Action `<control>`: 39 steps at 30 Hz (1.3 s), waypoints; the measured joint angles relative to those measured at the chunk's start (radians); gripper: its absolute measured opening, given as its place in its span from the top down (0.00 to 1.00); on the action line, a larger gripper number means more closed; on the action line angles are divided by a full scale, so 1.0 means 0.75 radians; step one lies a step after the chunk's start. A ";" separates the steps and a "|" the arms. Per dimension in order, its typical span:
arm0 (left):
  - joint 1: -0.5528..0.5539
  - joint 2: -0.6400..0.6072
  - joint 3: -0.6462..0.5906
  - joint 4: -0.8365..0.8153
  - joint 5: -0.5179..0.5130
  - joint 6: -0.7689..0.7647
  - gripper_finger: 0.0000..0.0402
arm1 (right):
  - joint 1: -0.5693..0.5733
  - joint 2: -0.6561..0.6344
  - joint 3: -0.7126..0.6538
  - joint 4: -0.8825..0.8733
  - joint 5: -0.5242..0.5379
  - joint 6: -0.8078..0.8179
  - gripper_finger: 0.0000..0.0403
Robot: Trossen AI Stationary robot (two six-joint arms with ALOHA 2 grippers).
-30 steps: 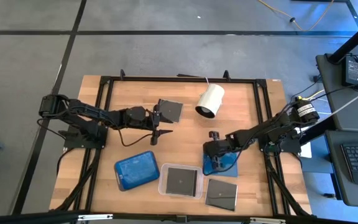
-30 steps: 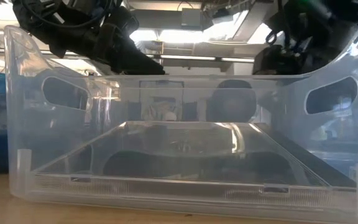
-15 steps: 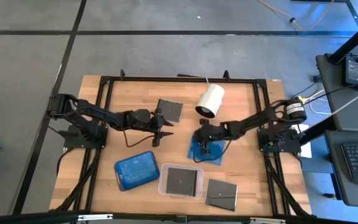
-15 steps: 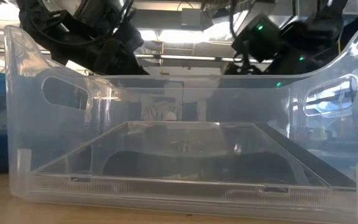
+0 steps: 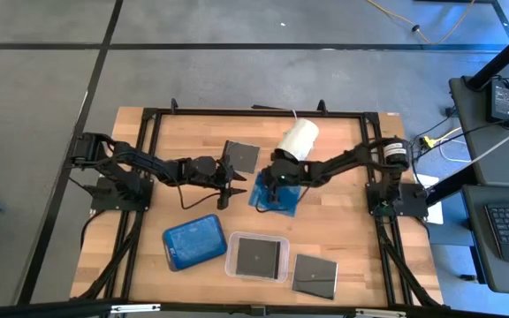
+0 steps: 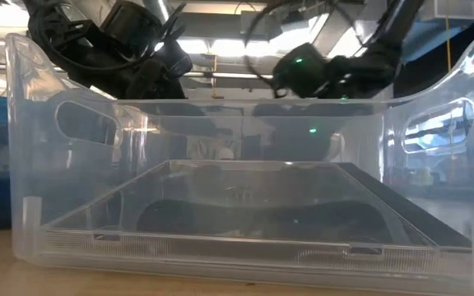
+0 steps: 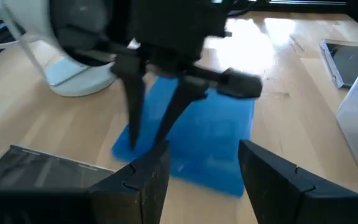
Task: Pick & place jewel cases by type
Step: Put the blue CD case into the black bin
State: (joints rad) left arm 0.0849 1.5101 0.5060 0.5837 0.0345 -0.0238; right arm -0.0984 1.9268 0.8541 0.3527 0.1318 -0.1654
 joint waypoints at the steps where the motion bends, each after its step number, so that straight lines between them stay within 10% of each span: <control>1: 0.000 0.000 0.000 -0.004 0.001 0.000 0.54 | -0.008 0.026 0.030 0.002 0.001 0.001 0.76; 28: -0.003 0.000 0.001 -0.097 -0.002 0.002 0.54 | 0.016 -0.265 0.122 -0.679 -0.047 0.361 0.76; 39: -0.105 0.000 0.001 -0.115 -0.295 0.296 0.54 | 0.029 -0.283 0.037 -0.611 -0.063 0.590 0.76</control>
State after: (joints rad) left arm 0.0059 1.5101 0.5068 0.4973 -0.1866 0.1981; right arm -0.0766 1.7148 0.8818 -0.1055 0.0849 0.2771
